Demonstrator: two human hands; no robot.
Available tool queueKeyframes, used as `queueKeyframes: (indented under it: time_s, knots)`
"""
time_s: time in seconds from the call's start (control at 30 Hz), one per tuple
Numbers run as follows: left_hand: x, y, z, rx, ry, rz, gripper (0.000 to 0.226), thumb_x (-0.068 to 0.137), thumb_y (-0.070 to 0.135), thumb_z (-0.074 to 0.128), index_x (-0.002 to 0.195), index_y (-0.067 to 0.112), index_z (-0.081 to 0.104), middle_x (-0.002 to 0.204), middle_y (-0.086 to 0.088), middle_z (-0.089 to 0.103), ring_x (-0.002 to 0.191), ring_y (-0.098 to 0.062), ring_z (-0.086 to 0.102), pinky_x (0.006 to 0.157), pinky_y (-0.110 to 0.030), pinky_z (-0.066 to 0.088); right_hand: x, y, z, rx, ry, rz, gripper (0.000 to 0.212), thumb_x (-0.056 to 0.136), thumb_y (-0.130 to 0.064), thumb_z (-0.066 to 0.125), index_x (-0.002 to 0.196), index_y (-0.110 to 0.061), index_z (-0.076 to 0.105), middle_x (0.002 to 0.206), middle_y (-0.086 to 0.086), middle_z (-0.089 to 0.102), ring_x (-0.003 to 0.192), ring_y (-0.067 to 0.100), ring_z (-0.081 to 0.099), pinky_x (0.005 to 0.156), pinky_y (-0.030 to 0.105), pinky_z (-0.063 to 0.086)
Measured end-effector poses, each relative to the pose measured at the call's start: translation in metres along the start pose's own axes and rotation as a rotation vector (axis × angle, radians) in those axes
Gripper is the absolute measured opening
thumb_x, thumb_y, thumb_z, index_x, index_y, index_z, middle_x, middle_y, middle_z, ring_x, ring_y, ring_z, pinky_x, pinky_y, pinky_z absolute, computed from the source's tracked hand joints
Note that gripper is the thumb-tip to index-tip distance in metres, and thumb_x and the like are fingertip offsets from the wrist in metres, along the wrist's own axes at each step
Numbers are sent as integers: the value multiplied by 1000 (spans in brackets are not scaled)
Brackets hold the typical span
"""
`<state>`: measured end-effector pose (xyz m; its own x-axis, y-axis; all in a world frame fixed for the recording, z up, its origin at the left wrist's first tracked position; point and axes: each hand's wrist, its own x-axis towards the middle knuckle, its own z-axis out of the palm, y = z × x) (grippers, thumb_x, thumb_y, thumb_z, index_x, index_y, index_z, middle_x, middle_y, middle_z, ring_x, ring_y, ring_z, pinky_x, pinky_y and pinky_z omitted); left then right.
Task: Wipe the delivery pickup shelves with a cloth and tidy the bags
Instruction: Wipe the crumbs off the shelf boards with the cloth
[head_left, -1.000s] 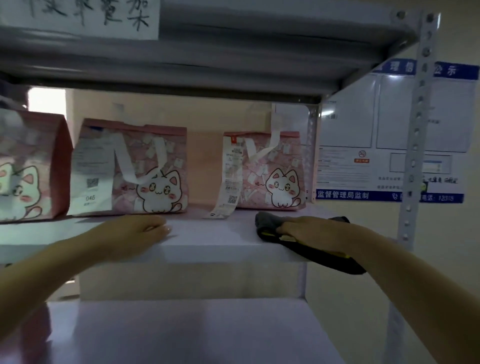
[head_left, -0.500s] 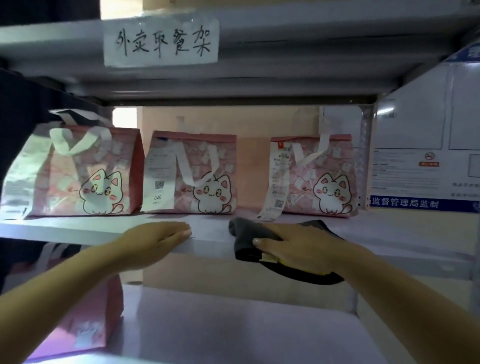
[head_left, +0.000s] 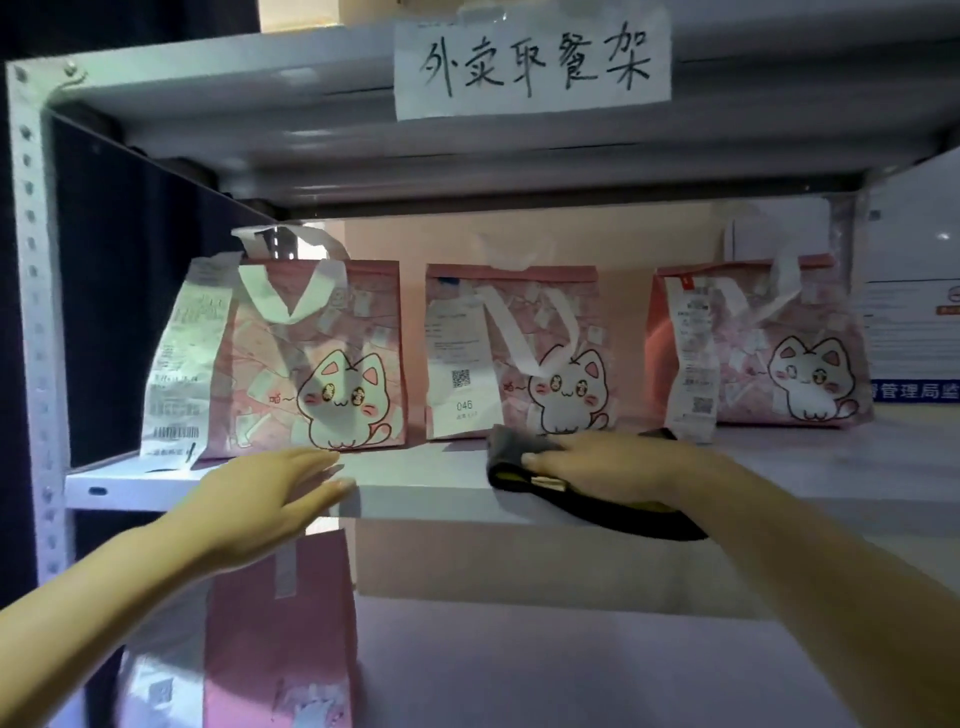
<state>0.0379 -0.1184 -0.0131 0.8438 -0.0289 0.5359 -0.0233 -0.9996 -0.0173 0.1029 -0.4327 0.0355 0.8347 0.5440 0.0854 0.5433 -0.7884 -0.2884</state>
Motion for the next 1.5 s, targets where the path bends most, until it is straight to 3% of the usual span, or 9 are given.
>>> queueKeyframes:
  time_s: [0.27,0.53,0.63,0.8,0.97,1.1,1.23,1.4,1.5]
  knots:
    - [-20,-88,4,70,83,21,94,74,84,4,135,30,50,140,11,51,127,-11,47,104,-30,38,17,-63,33,-19,93,-194,24,92,-62,39,105,-49,54,97,-24,65,92,-1,60,85,28,47]
    - [-20,-134,0,-12,97,16,95,69,88,6,128,30,53,126,17,57,115,-5,52,91,-24,41,22,-61,43,24,193,-41,46,79,-81,32,123,-68,40,122,-34,56,116,0,52,103,35,41]
    - [-11,-139,-10,-81,20,20,87,64,91,21,125,34,46,119,24,49,109,-1,49,87,-23,44,34,-92,48,18,171,-26,47,83,-76,33,126,-59,43,127,-26,56,118,4,51,104,34,39]
    - [12,-146,-17,-202,-62,-8,86,75,83,30,135,23,39,132,7,43,113,-9,47,96,-31,42,57,-143,57,-44,117,-90,41,93,-63,33,128,-47,48,130,-19,55,121,12,49,103,38,37]
    - [32,-142,-20,-195,-170,-10,88,74,80,38,140,22,35,142,4,39,119,-12,45,99,-32,40,68,-143,61,-45,120,-92,29,93,-63,32,74,-45,45,83,-23,54,85,1,50,85,33,40]
    - [17,-143,-22,-190,-165,8,87,79,76,39,148,25,25,152,9,32,135,-9,36,106,-28,33,77,-143,63,-6,103,-94,20,89,-70,32,88,-58,49,101,-26,60,102,4,54,96,37,41]
    - [-19,-150,-23,-128,-107,38,96,71,82,37,149,28,18,151,19,28,135,6,28,105,-20,32,98,-171,66,-32,23,-145,46,91,-68,29,134,-55,40,137,-16,52,124,12,48,104,35,36]
    - [-54,-172,-26,-50,-44,26,109,68,83,46,150,31,-3,151,25,17,137,7,21,109,-18,27,125,-224,79,-53,-38,-260,54,90,-68,34,135,-42,45,142,-8,50,128,19,46,102,34,36]
    - [-62,-181,-26,-25,-61,25,105,70,80,46,150,31,-1,154,21,19,139,3,20,110,-18,25,128,-226,83,-53,-19,-338,30,89,-62,46,116,-49,52,121,-14,60,112,15,55,96,35,43]
